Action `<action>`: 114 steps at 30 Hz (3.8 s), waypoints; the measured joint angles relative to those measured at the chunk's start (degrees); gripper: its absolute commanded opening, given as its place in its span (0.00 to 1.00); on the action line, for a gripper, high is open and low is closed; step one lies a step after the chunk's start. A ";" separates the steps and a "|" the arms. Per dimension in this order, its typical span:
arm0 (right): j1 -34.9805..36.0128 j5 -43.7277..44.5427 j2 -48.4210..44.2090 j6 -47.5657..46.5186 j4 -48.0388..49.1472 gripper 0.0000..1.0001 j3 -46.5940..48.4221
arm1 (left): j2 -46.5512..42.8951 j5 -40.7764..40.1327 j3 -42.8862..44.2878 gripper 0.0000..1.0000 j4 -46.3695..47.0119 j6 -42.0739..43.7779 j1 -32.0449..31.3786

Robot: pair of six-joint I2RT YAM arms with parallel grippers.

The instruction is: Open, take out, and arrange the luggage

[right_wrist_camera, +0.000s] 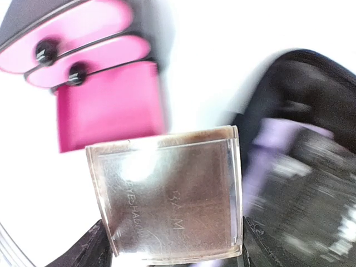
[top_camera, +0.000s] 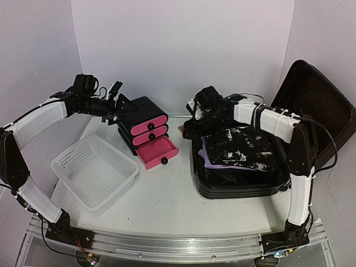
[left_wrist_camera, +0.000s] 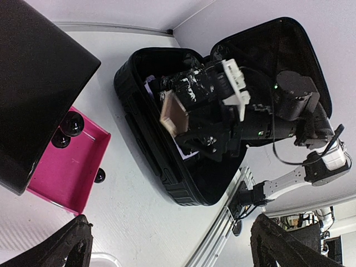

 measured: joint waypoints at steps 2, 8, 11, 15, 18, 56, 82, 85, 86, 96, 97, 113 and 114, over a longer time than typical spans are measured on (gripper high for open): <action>2.56 -0.72 4.20 0.50 0.28 0.53 3.37 | 0.04 0.00 0.00 0.99 0.15 0.00 0.00; 7.54 -3.52 14.73 2.84 -0.11 0.54 12.00 | 0.09 0.00 0.00 0.99 0.20 0.00 0.00; 8.72 -4.22 19.45 3.67 -0.59 0.54 16.81 | 0.11 0.00 0.00 1.00 0.20 0.00 0.00; 9.03 -4.52 24.59 4.83 -1.14 0.54 22.91 | 0.11 -0.02 0.00 0.99 0.20 0.00 0.00; 9.01 -4.07 26.93 4.98 -1.22 0.55 25.27 | 0.11 0.00 0.00 0.99 0.20 0.00 0.00; 9.01 6.56 36.41 3.65 0.55 0.85 34.45 | 0.11 0.76 0.00 1.00 0.24 -0.09 -0.04; 10.12 8.20 18.01 9.22 5.79 0.49 6.54 | 0.11 1.20 0.00 0.99 0.26 -0.09 -0.04; 10.58 8.94 18.18 10.69 6.82 0.49 4.66 | 0.11 1.20 0.00 0.99 0.26 -0.11 -0.04; 10.75 9.27 18.36 11.13 7.37 0.49 4.63 | 0.11 1.20 0.00 0.99 0.26 -0.13 -0.04; 12.07 14.49 21.49 16.26 19.47 0.59 4.59 | 0.09 1.20 -0.02 1.00 0.26 -0.26 -0.04; 12.09 14.78 21.88 16.63 19.96 0.59 4.59 | 0.11 1.20 -0.02 0.99 0.26 -0.26 -0.04; 12.07 18.99 28.28 18.05 24.37 0.80 11.91 | 0.09 1.25 -0.02 1.00 0.68 -0.33 -0.04; 12.07 19.39 28.59 18.21 24.79 0.81 12.20 | 0.09 1.27 -0.02 0.99 0.70 -0.33 -0.04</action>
